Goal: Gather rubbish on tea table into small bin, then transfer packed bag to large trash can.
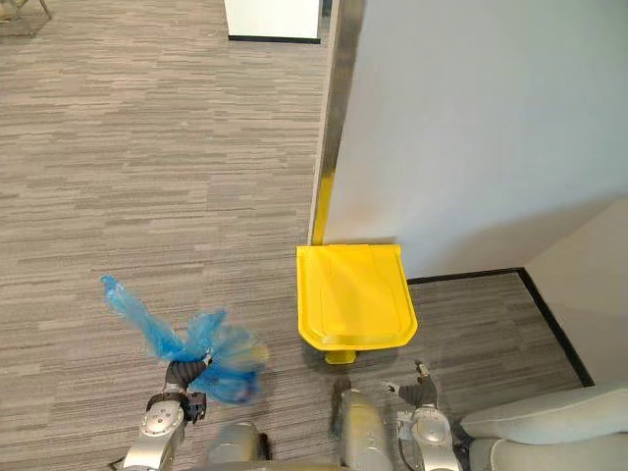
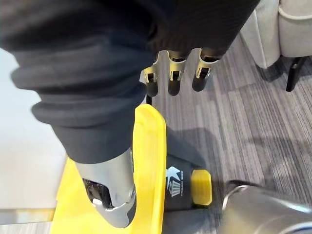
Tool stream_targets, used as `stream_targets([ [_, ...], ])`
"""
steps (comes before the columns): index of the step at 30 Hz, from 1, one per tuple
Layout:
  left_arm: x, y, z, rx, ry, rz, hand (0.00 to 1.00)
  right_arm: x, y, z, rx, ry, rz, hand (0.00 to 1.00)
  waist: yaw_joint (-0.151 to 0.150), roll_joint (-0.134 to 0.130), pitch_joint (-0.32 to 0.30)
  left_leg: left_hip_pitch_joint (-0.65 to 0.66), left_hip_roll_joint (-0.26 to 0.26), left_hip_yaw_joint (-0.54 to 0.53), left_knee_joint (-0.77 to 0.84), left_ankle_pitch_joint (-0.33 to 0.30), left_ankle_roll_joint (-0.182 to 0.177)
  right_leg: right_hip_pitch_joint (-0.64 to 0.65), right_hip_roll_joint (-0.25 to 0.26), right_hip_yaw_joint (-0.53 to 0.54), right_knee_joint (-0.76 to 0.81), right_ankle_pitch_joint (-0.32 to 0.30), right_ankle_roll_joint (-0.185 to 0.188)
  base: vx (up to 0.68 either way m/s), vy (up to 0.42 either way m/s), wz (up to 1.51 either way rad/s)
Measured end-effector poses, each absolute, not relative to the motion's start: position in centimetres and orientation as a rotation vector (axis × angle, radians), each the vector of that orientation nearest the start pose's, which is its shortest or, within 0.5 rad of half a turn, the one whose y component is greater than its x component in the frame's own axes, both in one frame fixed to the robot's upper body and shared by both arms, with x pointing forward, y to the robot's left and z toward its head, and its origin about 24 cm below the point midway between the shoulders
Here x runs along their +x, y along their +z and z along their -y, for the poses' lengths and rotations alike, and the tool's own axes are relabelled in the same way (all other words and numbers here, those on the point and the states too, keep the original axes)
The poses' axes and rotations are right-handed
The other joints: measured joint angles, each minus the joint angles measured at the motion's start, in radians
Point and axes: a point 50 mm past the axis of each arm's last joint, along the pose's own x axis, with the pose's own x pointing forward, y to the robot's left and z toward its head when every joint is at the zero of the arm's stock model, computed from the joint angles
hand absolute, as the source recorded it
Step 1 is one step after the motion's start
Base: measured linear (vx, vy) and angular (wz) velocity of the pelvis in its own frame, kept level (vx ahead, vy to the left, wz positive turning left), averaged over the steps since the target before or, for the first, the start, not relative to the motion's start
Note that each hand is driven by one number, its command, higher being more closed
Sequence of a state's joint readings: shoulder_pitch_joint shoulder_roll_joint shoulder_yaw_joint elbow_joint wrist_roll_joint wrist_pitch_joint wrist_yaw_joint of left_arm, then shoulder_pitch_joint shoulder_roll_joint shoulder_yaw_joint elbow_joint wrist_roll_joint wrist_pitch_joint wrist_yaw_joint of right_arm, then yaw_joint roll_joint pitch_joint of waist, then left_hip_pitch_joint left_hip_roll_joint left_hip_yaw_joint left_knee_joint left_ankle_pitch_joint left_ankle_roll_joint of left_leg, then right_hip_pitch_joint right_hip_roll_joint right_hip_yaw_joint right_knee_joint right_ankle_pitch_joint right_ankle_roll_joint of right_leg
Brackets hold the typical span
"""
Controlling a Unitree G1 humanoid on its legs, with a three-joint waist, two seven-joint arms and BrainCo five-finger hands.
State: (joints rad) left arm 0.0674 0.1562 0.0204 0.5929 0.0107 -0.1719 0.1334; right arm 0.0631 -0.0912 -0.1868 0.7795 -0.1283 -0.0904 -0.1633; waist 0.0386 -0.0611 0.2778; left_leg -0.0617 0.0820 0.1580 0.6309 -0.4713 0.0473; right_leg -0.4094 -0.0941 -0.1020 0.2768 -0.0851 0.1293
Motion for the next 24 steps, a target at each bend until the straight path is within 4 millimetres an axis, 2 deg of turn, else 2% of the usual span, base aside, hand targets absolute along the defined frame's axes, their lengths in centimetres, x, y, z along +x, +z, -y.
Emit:
stream_targets([
  [1,19.6,-7.9,-20.9,0.189,0.187,-0.472,1.0,15.2,-12.1,22.5,-0.209,-0.332,-0.771,0.0,-0.003,0.001,0.0,0.004,-0.01,-0.033,0.028,-0.031,-0.009,0.025,0.008,0.032,-0.014,0.024,-0.001,0.14,-0.124,0.62],
  [2,19.9,-7.9,-20.6,0.185,0.178,-0.466,1.0,15.2,-12.0,22.8,-0.216,-0.335,-0.774,0.0,0.001,0.014,0.006,0.004,-0.009,-0.055,0.035,-0.043,-0.017,0.026,0.015,0.042,-0.015,0.051,-0.011,0.17,-0.098,0.45],
  [3,20.3,-7.7,-20.1,0.179,0.168,-0.453,1.0,15.4,-11.8,23.2,-0.226,-0.34,-0.765,0.0,0.005,0.028,0.011,0.004,-0.005,-0.093,0.034,-0.052,-0.023,0.03,0.039,0.058,0.001,0.05,-0.015,0.21,-0.101,0.65],
  [4,21.0,-7.3,-19.9,0.179,0.159,-0.433,1.0,15.5,-11.7,23.5,-0.228,-0.35,-0.761,0.0,-0.004,0.051,0.025,-0.003,-0.001,-0.153,0.034,-0.058,-0.033,0.027,0.068,0.14,0.043,0.032,-0.03,0.3,-0.148,1.03],
  [5,21.4,-7.0,-19.8,0.179,0.157,-0.419,1.0,14.7,-11.9,23.8,-0.218,-0.372,-0.779,0.0,-0.021,0.058,0.027,-0.009,0.004,-0.202,0.033,-0.065,-0.047,0.006,0.077,0.148,0.099,0.006,-0.031,0.32,-0.172,1.12],
  [7,21.4,-7.0,-19.8,0.179,0.154,-0.419,1.0,14.3,-12.1,23.8,-0.183,-0.402,-0.789,0.0,-0.029,0.074,0.022,-0.018,0.029,-0.254,0.028,-0.083,-0.082,-0.028,0.078,0.089,0.205,-0.062,-0.043,0.27,-0.205,0.77],
  [8,21.5,-7.0,-19.6,0.179,0.148,-0.418,1.0,14.1,-12.2,23.6,-0.157,-0.419,-0.794,0.0,-0.023,0.077,0.016,-0.008,0.052,-0.274,0.008,-0.085,-0.1,-0.043,0.089,0.064,0.262,-0.11,-0.056,0.28,-0.217,0.42],
  [9,21.4,-7.0,-19.5,0.175,0.147,-0.419,1.0,14.3,-12.2,23.4,-0.148,-0.42,-0.787,0.0,-0.019,0.075,0.014,0.0,0.061,-0.274,-0.013,-0.081,-0.111,-0.052,0.095,0.06,0.279,-0.128,-0.062,0.31,-0.213,0.18],
  [10,21.4,-7.1,-19.1,0.162,0.145,-0.422,1.0,15.2,-11.7,23.2,-0.14,-0.416,-0.751,0.0,-0.023,0.077,0.012,0.007,0.076,-0.275,-0.056,-0.067,-0.134,-0.066,0.104,0.053,0.291,-0.149,-0.068,0.25,-0.167,-0.03],
  [13,21.7,-7.1,-18.2,0.136,0.136,-0.414,1.0,17.1,-10.6,22.5,-0.115,-0.4,-0.676,0.0,-0.025,0.089,0.004,0.019,0.106,-0.281,-0.136,-0.035,-0.162,-0.085,0.132,0.043,0.277,-0.158,-0.084,0.26,-0.181,-0.08],
  [15,22.0,-6.8,-18.1,0.14,0.13,-0.403,1.0,17.9,-10.3,22.1,-0.123,-0.37,-0.653,0.0,-0.03,0.093,-0.004,0.018,0.113,-0.293,-0.164,-0.02,-0.166,-0.085,0.138,0.036,0.255,-0.153,-0.092,0.13,-0.112,-0.01],
  [16,22.2,-6.7,-18.1,0.143,0.127,-0.394,1.0,18.8,-10.0,21.3,-0.136,-0.33,-0.632,0.0,-0.029,0.097,-0.013,0.009,0.117,-0.295,-0.174,-0.014,-0.168,-0.085,0.143,0.034,0.232,-0.141,-0.105,0.08,-0.081,0.01],
  [18,22.2,-6.7,-18.3,0.162,0.123,-0.391,1.0,20.0,-9.5,20.2,-0.155,-0.267,-0.597,0.0,-0.029,0.099,-0.032,-0.013,0.122,-0.298,-0.18,-0.005,-0.168,-0.09,0.148,0.03,0.195,-0.117,-0.104,0.0,-0.015,0.0],
  [20,22.4,-6.3,-18.3,0.173,0.112,-0.371,1.0,23.0,-7.4,18.4,-0.173,-0.191,-0.485,0.0,-0.025,0.099,-0.05,-0.056,0.119,-0.314,-0.181,0.0,-0.176,-0.113,0.148,0.028,0.161,-0.088,-0.102,-0.03,-0.015,0.03],
  [21,22.5,-6.1,-18.2,0.18,0.105,-0.363,1.0,24.0,-6.8,18.1,-0.174,-0.182,-0.453,0.0,-0.023,0.099,-0.052,-0.068,0.118,-0.319,-0.181,0.003,-0.179,-0.121,0.148,0.027,0.154,-0.083,-0.102,-0.04,-0.032,0.1],
  [23,22.9,-5.4,-17.7,0.209,0.058,-0.323,1.0,27.9,-3.4,17.6,-0.19,-0.169,-0.313,0.0,-0.022,0.098,-0.053,-0.112,0.115,-0.34,-0.191,0.024,-0.191,-0.153,0.143,0.018,0.14,-0.065,-0.111,-0.03,-0.06,0.18],
  [24,23.1,-5.2,-17.5,0.216,0.045,-0.313,1.0,28.9,-2.4,17.5,-0.203,-0.168,-0.276,0.0,-0.021,0.098,-0.053,-0.12,0.115,-0.345,-0.199,0.032,-0.194,-0.16,0.142,0.014,0.136,-0.062,-0.112,0.0,-0.106,0.2],
])
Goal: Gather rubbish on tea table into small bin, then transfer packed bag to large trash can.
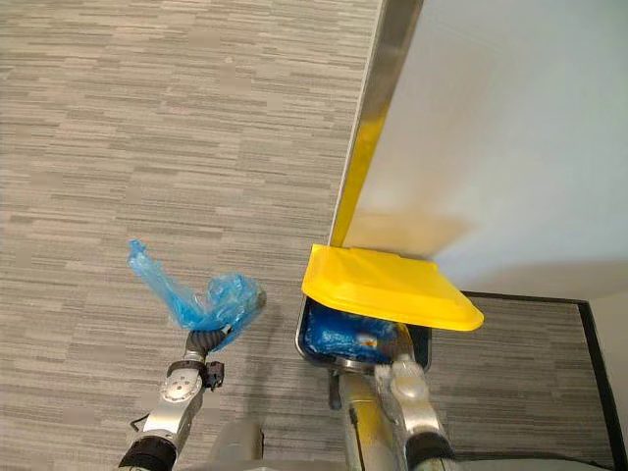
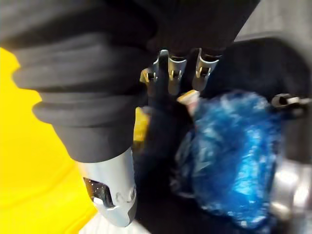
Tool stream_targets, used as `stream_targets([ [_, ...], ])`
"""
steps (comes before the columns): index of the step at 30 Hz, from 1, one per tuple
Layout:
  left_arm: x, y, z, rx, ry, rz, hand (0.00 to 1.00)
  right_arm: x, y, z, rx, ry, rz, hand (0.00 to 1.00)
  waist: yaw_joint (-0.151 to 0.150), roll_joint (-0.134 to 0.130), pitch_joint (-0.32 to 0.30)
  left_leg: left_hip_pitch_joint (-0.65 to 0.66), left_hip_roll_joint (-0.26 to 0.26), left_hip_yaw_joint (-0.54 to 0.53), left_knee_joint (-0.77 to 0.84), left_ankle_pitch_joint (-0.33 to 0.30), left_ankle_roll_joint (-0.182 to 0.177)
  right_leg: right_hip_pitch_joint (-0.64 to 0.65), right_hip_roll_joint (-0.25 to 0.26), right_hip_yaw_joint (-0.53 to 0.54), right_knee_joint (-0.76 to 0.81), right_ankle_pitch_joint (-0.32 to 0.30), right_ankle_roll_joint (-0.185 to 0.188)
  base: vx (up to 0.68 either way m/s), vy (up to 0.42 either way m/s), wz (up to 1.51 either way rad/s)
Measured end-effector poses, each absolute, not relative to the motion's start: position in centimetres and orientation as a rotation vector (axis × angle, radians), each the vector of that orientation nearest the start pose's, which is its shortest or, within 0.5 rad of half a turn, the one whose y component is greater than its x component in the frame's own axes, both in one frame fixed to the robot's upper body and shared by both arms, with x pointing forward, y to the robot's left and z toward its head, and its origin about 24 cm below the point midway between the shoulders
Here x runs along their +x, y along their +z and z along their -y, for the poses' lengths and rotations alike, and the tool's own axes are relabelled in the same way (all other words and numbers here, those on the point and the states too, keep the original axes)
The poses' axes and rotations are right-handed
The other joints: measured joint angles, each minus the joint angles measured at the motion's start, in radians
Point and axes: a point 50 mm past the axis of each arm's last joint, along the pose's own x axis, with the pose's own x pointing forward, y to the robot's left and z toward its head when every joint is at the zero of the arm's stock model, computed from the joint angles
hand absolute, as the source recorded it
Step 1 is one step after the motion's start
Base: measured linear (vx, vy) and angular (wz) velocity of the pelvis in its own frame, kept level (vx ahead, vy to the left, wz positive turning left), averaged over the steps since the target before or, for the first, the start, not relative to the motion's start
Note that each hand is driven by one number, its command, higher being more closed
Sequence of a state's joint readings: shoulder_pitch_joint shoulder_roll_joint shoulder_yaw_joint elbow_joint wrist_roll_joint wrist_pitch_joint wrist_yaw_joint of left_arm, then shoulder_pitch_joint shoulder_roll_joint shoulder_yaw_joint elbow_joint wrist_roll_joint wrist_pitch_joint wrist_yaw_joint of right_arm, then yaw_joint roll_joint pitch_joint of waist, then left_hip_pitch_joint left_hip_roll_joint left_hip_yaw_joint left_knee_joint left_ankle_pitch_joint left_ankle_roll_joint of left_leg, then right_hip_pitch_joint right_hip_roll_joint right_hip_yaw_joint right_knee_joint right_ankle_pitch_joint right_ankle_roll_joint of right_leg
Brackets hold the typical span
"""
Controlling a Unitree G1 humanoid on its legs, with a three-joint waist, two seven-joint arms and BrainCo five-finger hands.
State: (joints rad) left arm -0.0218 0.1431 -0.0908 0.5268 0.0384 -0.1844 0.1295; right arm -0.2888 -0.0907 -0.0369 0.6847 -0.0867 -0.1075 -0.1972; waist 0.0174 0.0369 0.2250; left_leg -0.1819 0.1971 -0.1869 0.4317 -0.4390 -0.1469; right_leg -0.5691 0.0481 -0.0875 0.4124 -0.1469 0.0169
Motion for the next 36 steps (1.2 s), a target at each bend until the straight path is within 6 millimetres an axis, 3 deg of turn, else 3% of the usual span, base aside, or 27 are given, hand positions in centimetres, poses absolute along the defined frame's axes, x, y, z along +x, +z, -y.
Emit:
stream_targets([
  [2,23.5,-4.4,-16.9,0.224,0.01,-0.271,1.0,32.0,0.8,18.0,-0.245,-0.186,-0.179,0.0,0.002,0.003,0.001,-0.023,0.012,-0.013,-0.024,0.024,-0.02,-0.015,0.008,-0.02,-0.02,0.016,-0.013,0.02,-0.12,0.16],
  [6,24.6,-3.1,-14.9,0.217,-0.066,-0.191,1.0,34.8,4.3,20.2,-0.329,-0.238,-0.123,0.0,0.003,0.005,0.003,-0.029,0.035,-0.014,-0.034,0.035,-0.036,-0.017,0.028,-0.028,-0.037,0.031,-0.031,0.01,-0.074,-0.01],
  [10,27.0,0.6,-13.2,0.188,-0.1,-0.023,1.0,37.0,8.7,20.7,-0.388,-0.253,-0.003,0.0,0.0,0.011,0.012,-0.057,0.045,-0.002,-0.03,0.043,-0.052,-0.017,0.049,-0.017,-0.11,0.066,0.008,-0.08,-0.022,-0.12],
  [13,27.8,2.8,-11.4,0.162,-0.161,0.08,1.0,37.5,9.8,20.4,-0.388,-0.25,0.026,0.0,-0.004,0.017,0.028,-0.061,0.049,-0.001,-0.029,0.046,-0.056,-0.011,0.057,-0.012,-0.135,0.083,0.03,-0.08,-0.02,-0.06],
  [17,28.1,5.8,-7.2,0.122,-0.332,0.202,1.0,38.3,11.9,20.2,-0.408,-0.239,0.085,0.0,-0.007,0.03,0.074,-0.06,0.05,-0.002,-0.032,0.047,-0.059,0.006,0.064,-0.003,-0.174,0.109,0.048,-0.06,-0.008,-0.03],
  [21,27.6,7.6,-2.5,0.086,-0.517,0.277,1.0,38.6,12.5,19.9,-0.391,-0.233,0.101,0.0,-0.011,0.03,0.084,-0.054,0.05,0.001,-0.035,0.051,-0.066,0.006,0.07,0.008,-0.173,0.114,0.048,-0.02,-0.007,-0.05],
  [24,27.6,9.6,-0.2,0.049,-0.581,0.349,1.0,39.2,14.4,19.1,-0.389,-0.223,0.152,0.0,-0.027,0.029,0.118,-0.048,0.046,0.013,-0.037,0.061,-0.066,0.007,0.069,0.019,-0.169,0.117,0.048,-0.01,0.003,-0.06],
  [28,29.4,9.4,0.2,0.109,-0.571,0.323,1.0,39.9,16.6,18.0,-0.403,-0.196,0.213,0.0,-0.049,0.028,0.163,-0.039,0.043,0.033,-0.042,0.062,-0.067,0.005,0.07,0.033,-0.17,0.123,0.046,-0.01,0.0,-0.1],
  [35,33.3,6.1,-2.4,0.408,-0.433,0.153,1.0,39.7,21.2,15.9,-0.418,-0.142,0.394,0.0,-0.089,0.014,0.232,-0.096,0.037,0.061,-0.034,0.063,-0.068,-0.062,0.073,0.059,-0.172,0.138,0.047,-0.01,-0.016,-0.13],
  [36,33.8,5.6,-2.6,0.468,-0.409,0.124,0.0,39.5,22.0,15.5,-0.428,-0.129,0.433,0.0,-0.092,0.008,0.236,-0.116,0.035,0.068,-0.028,0.065,-0.071,-0.085,0.074,0.065,-0.172,0.143,0.049,0.02,-0.014,-0.14],
])
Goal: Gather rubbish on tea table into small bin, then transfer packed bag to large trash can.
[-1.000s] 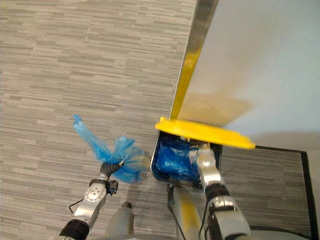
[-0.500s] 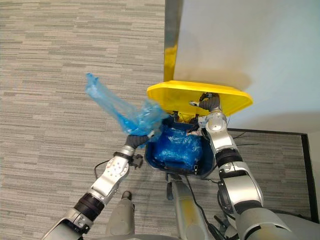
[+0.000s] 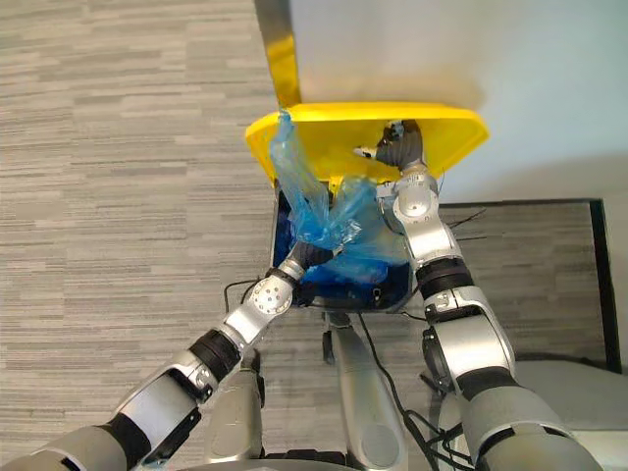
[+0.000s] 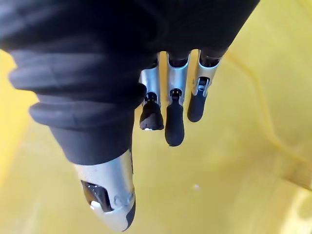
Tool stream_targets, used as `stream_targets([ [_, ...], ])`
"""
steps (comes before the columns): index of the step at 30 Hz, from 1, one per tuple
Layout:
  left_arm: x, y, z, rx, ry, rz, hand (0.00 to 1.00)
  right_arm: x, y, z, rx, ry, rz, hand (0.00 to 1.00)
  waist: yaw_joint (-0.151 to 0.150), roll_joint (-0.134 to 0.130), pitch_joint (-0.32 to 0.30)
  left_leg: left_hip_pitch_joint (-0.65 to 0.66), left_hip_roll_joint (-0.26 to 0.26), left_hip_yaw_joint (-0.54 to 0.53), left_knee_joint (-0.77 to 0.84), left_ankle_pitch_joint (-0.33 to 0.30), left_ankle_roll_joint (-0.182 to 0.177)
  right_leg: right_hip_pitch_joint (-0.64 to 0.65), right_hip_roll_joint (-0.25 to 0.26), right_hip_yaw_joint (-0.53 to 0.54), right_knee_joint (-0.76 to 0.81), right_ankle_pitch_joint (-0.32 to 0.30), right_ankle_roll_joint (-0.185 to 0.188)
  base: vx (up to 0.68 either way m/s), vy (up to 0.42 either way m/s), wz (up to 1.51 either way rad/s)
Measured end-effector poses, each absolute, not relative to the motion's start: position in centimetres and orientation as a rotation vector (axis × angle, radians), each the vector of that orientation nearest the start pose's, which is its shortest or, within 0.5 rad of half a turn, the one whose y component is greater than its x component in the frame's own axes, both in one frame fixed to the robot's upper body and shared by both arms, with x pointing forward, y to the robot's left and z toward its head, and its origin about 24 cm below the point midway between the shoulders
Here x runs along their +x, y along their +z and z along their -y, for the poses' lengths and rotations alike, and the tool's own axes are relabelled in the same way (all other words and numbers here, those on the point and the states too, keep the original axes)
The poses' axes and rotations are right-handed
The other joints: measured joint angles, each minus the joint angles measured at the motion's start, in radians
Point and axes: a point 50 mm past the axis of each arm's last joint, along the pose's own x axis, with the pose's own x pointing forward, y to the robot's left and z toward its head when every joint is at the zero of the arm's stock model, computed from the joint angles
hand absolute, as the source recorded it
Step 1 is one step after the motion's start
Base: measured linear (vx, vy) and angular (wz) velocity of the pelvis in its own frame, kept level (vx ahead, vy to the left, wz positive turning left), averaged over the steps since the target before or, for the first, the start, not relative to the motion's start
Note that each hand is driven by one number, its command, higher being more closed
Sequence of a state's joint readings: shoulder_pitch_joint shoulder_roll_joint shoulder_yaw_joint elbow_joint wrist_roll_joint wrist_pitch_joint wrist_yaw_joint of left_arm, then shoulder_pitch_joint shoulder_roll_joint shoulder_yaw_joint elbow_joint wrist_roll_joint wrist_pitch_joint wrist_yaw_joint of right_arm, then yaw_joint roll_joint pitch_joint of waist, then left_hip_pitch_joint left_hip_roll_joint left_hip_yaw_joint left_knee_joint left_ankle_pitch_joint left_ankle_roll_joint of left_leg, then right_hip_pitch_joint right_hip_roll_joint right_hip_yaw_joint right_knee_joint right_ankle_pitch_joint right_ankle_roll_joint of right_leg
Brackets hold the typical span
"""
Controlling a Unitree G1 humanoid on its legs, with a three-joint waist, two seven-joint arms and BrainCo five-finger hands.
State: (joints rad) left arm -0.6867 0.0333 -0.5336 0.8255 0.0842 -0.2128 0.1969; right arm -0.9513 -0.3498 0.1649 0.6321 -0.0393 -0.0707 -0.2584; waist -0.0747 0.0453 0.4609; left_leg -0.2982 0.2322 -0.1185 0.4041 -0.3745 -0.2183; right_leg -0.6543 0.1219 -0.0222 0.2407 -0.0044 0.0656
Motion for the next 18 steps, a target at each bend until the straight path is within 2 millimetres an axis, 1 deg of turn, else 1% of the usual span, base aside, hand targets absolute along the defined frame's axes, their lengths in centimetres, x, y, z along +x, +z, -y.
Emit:
stream_targets([
  [3,34.7,5.0,-3.1,0.538,-0.349,0.066,0.0,39.1,23.0,14.9,-0.427,-0.111,0.489,0.0,-0.007,-0.012,0.014,-0.03,-0.004,0.014,0.022,0.0,-0.001,-0.031,0.002,0.013,0.004,0.007,0.003,0.02,-0.006,-0.16],
  [4,34.9,4.7,-3.4,0.549,-0.322,0.037,0.0,38.9,23.4,14.5,-0.425,-0.098,0.515,0.0,-0.014,-0.019,0.02,-0.042,-0.005,0.021,0.028,-0.001,0.0,-0.042,0.002,0.02,0.004,0.01,0.005,0.02,0.003,-0.16],
  [6,34.9,4.0,-3.8,0.581,-0.285,-0.003,0.0,38.6,23.8,13.8,-0.42,-0.077,0.554,0.0,-0.021,-0.029,0.026,-0.053,-0.004,0.039,0.031,-0.003,0.003,-0.059,0.001,0.028,0.009,0.012,0.004,0.03,-0.003,-0.13],
  [8,34.8,3.4,-4.0,0.594,-0.261,-0.046,0.0,38.1,24.6,13.2,-0.401,-0.07,0.6,0.0,-0.02,-0.032,0.029,-0.065,-0.004,0.049,0.033,-0.004,0.003,-0.078,0.001,0.037,0.015,0.012,0.004,0.05,-0.017,-0.12],
  [10,34.8,3.5,-3.8,0.587,-0.256,-0.047,0.0,37.7,25.0,12.8,-0.389,-0.059,0.631,0.0,-0.02,-0.032,0.029,-0.073,-0.003,0.052,0.044,-0.005,0.003,-0.087,0.002,0.038,0.016,0.012,0.004,0.05,-0.013,-0.05],
  [12,34.7,3.5,-3.4,0.585,-0.27,-0.039,0.0,37.3,24.8,12.7,-0.381,-0.05,0.644,0.0,-0.018,-0.033,0.029,-0.075,-0.001,0.054,0.058,-0.008,0.008,-0.088,0.002,0.037,0.02,0.012,0.004,0.06,-0.003,-0.01],
  [15,34.1,3.8,-2.0,0.558,-0.293,-0.016,0.0,36.6,23.9,12.6,-0.367,-0.037,0.646,0.0,-0.012,-0.033,0.029,-0.08,-0.001,0.065,0.057,-0.01,0.013,-0.088,-0.003,0.039,0.029,0.011,0.003,0.01,-0.001,0.0],
  [18,33.9,3.7,-1.9,0.543,-0.291,-0.018,0.0,36.5,23.2,12.3,-0.359,-0.029,0.629,0.0,-0.003,-0.033,0.029,-0.074,0.0,0.066,0.055,-0.009,0.011,-0.087,-0.004,0.036,0.035,0.009,0.001,0.04,-0.023,0.02],
])
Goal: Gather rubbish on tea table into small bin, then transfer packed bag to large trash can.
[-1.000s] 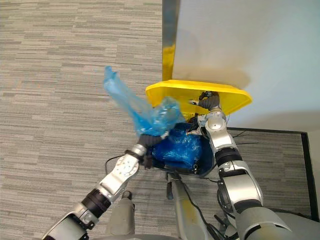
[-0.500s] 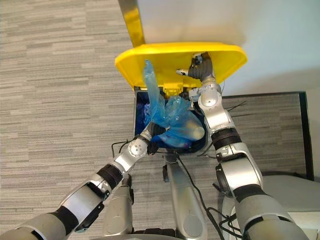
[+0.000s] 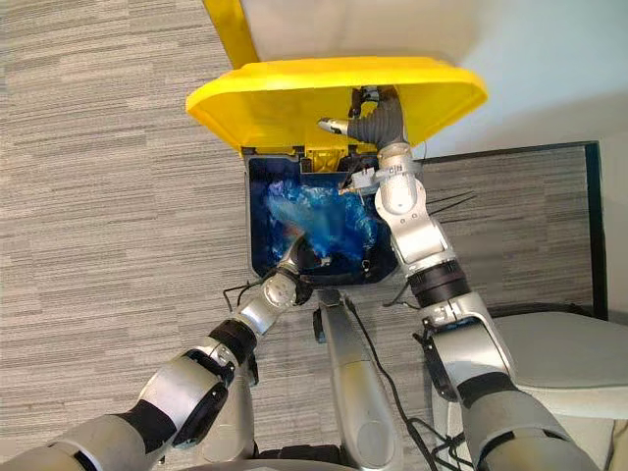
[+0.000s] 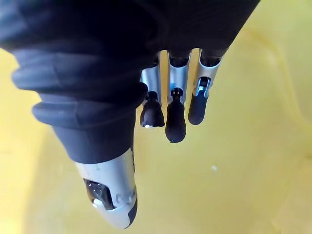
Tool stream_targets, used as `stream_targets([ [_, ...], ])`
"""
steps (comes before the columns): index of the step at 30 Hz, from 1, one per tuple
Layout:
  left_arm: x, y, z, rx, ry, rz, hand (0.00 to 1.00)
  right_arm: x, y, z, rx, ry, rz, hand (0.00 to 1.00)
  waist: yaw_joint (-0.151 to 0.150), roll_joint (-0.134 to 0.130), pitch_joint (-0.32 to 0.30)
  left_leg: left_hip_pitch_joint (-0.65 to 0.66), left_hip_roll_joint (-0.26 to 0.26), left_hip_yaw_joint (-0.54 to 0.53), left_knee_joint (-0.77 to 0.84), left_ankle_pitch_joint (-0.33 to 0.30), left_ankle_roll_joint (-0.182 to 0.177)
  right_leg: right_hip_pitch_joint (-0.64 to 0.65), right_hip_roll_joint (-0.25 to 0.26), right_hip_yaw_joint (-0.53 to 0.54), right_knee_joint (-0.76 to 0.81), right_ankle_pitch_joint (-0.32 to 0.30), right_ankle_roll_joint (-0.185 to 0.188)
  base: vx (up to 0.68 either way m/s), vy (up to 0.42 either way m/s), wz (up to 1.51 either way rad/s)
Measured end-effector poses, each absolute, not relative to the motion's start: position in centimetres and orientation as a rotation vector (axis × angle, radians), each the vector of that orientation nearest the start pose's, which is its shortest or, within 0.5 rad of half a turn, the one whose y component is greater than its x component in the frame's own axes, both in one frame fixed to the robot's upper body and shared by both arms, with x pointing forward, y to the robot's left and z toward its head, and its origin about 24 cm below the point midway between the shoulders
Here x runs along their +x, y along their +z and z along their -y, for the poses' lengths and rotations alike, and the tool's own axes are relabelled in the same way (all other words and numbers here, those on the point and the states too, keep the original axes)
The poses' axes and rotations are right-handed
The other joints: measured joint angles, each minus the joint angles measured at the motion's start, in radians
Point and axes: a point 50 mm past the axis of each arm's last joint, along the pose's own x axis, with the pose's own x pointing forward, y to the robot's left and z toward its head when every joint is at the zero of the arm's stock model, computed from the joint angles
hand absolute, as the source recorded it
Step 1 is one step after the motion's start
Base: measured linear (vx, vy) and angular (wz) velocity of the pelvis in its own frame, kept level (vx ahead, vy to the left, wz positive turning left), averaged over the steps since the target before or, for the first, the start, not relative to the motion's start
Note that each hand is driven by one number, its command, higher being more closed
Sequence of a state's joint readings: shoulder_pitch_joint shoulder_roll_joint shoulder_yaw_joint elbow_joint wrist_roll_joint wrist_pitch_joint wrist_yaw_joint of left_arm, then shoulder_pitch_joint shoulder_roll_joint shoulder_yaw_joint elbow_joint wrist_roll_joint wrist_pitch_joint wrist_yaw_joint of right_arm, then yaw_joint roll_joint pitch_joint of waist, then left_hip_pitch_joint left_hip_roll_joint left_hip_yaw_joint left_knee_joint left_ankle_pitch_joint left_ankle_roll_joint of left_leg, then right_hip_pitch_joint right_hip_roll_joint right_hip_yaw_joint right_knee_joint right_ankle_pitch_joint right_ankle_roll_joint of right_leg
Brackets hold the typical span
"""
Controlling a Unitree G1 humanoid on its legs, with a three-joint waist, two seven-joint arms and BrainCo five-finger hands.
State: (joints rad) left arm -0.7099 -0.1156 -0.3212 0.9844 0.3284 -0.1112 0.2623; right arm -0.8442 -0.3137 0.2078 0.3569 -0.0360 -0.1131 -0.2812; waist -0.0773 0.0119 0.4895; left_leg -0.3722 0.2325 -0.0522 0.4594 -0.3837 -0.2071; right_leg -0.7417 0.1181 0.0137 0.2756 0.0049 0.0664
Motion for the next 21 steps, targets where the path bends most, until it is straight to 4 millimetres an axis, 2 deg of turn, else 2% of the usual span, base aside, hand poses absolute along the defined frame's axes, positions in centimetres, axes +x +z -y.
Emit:
stream_targets([
  [3,34.1,4.3,-1.8,0.534,-0.284,0.005,0.0,36.1,21.7,12.5,-0.368,-0.026,0.605,0.0,0.003,0.0,0.0,-0.008,0.005,0.003,0.063,-0.011,-0.01,0.012,-0.001,-0.018,0.003,-0.002,-0.004,0.05,0.003,0.1],
  [5,34.0,4.1,-1.9,0.531,-0.284,0.003,0.0,35.8,19.7,13.1,-0.376,-0.029,0.547,0.0,0.0,-0.001,-0.001,-0.007,0.006,0.003,0.098,-0.015,-0.011,0.037,-0.014,-0.036,0.006,-0.002,-0.007,-0.01,0.042,0.26],
  [7,33.5,3.3,-2.6,0.528,-0.274,-0.016,0.0,35.2,16.5,13.7,-0.419,-0.017,0.456,0.0,-0.015,-0.007,-0.003,0.024,-0.009,0.001,0.099,-0.015,-0.001,0.089,-0.045,-0.052,0.013,-0.006,-0.013,-0.05,0.079,0.43],
  [8,33.3,2.9,-3.0,0.53,-0.268,-0.027,0.0,35.0,15.5,13.8,-0.42,-0.013,0.427,0.0,-0.016,-0.009,-0.004,0.03,-0.011,0.001,0.1,-0.015,0.0,0.107,-0.052,-0.056,0.012,-0.007,-0.013,-0.09,0.095,0.36],
  [10,32.3,0.7,-5.6,0.549,-0.232,-0.089,0.0,33.5,11.2,14.2,-0.429,0.008,0.301,0.0,-0.015,-0.021,-0.011,0.085,-0.027,-0.003,0.113,-0.018,0.008,0.188,-0.073,-0.062,-0.011,0.005,0.004,-0.09,0.118,0.28],
  [11,32.0,0.1,-6.5,0.552,-0.218,-0.109,0.0,33.1,10.1,14.2,-0.429,0.013,0.268,0.0,-0.014,-0.025,-0.013,0.096,-0.029,-0.003,0.12,-0.021,0.013,0.211,-0.077,-0.064,-0.025,0.015,0.01,-0.07,0.141,0.18],
  [12,31.3,-1.0,-8.3,0.547,-0.183,-0.149,0.0,32.1,8.0,14.4,-0.422,0.027,0.195,0.0,-0.008,-0.038,-0.023,0.11,-0.044,-0.002,0.127,-0.024,0.024,0.245,-0.087,-0.059,-0.061,0.037,0.022,-0.1,0.161,-0.02],
  [13,30.4,-2.1,-10.2,0.525,-0.136,-0.194,0.0,30.9,5.9,14.6,-0.419,0.036,0.127,0.0,0.009,-0.06,-0.045,0.114,-0.071,0.007,0.132,-0.023,0.041,0.26,-0.102,-0.038,-0.098,0.071,0.032,-0.13,0.221,-0.14],
  [14,29.8,-2.8,-11.3,0.513,-0.111,-0.221,0.0,30.3,4.9,14.6,-0.423,0.048,0.095,0.0,0.014,-0.069,-0.054,0.121,-0.081,0.019,0.134,-0.019,0.06,0.27,-0.108,-0.026,-0.119,0.084,0.039,-0.12,0.254,-0.27],
  [15,28.6,-4.0,-13.5,0.488,-0.067,-0.28,0.0,29.1,3.1,14.7,-0.432,0.071,0.032,0.0,0.019,-0.094,-0.07,0.14,-0.115,0.042,0.133,0.0,0.09,0.299,-0.14,-0.028,-0.175,0.103,0.041,-0.15,0.211,-0.46],
  [16,27.0,-5.1,-15.2,0.457,-0.021,-0.328,0.0,27.9,1.6,14.9,-0.441,0.086,-0.023,0.0,0.031,-0.095,-0.087,0.156,-0.102,0.085,0.095,0.028,0.122,0.304,-0.16,-0.072,-0.189,0.062,0.086,-0.2,0.18,-0.8],
  [17,25.6,-5.8,-17.0,0.409,0.037,-0.37,0.0,27.1,0.2,15.0,-0.452,0.105,-0.074,0.0,0.042,-0.09,-0.095,0.172,-0.09,0.133,0.058,0.054,0.142,0.242,-0.175,-0.099,-0.002,0.042,-0.01,-0.21,0.112,-0.8],
  [19,23.6,-7.0,-18.4,0.369,0.082,-0.43,0.0,25.4,-1.8,15.9,-0.451,0.102,-0.163,0.0,0.035,-0.067,-0.109,0.184,-0.081,0.143,0.017,0.087,0.151,0.213,-0.179,-0.098,0.259,-0.003,-0.057,-0.14,0.087,-0.37],
  [20,21.8,-7.8,-19.3,0.336,0.101,-0.468,0.0,23.4,-3.8,17.0,-0.433,0.081,-0.258,0.0,0.035,-0.064,-0.129,0.213,-0.083,0.148,-0.036,0.116,0.15,0.239,-0.195,-0.098,0.428,-0.064,-0.061,-0.08,0.047,-0.08],
  [21,20.7,-8.1,-19.7,0.317,0.109,-0.485,0.0,22.2,-4.8,17.6,-0.421,0.067,-0.311,0.0,0.035,-0.062,-0.144,0.222,-0.084,0.149,-0.062,0.129,0.148,0.267,-0.203,-0.093,0.488,-0.095,-0.059,-0.05,-0.018,-0.08],
])
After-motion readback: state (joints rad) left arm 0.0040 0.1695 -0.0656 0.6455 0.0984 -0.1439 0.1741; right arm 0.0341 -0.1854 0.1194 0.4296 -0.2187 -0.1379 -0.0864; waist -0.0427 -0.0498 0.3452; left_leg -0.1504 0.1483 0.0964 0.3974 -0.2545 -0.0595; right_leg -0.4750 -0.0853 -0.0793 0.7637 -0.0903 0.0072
